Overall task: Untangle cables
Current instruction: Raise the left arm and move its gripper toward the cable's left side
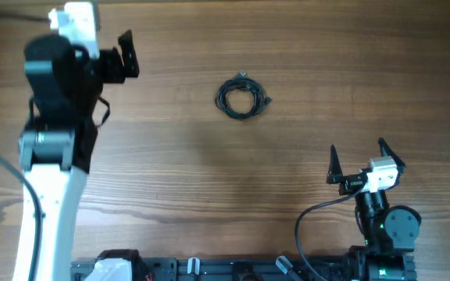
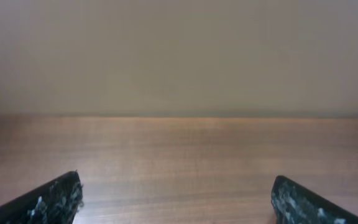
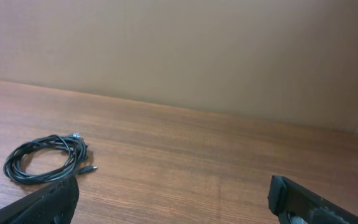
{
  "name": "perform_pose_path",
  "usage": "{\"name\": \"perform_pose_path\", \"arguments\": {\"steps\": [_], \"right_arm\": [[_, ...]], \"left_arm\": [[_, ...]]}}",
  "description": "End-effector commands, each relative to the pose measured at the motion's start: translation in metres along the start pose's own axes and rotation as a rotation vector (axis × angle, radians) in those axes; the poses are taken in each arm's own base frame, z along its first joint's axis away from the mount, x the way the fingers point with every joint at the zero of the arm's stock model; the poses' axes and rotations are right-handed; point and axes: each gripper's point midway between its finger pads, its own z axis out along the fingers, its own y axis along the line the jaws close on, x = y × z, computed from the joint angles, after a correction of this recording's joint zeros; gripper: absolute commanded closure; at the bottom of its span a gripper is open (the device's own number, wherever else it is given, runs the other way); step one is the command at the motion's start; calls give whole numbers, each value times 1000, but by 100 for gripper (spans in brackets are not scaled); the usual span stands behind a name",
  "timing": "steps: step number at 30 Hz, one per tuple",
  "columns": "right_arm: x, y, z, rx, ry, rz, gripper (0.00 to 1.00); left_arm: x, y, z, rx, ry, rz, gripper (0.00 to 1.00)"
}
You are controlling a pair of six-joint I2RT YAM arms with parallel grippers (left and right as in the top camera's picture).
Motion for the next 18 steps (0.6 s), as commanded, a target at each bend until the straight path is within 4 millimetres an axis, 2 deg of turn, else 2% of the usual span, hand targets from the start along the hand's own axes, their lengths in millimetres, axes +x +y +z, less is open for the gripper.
{"name": "perform_pose_path", "arguments": {"steps": [1, 2, 4, 7, 10, 12, 18], "right_arm": [[-2, 1, 0, -10, -12, -13, 0], [-2, 1, 0, -10, -12, -14, 0], [-2, 1, 0, -10, -12, -13, 0], [-2, 1, 0, -10, -12, -13, 0], [-2, 1, 0, -10, -12, -14, 0], [-2, 1, 0, -10, -12, -14, 0], [-2, 1, 0, -10, -12, -13, 0]], "left_arm": [[-12, 4, -29, -5, -128, -187, 0], [-8, 4, -35, 6, -158, -272, 0], [-2, 2, -37, 12, -170, -284, 0], [17, -5, -35, 20, -114, -198, 0], [52, -16, -34, 33, 31, -140, 0], [60, -17, -35, 24, 60, -132, 0], [88, 1, -39, -77, 175, 31, 2]]}}
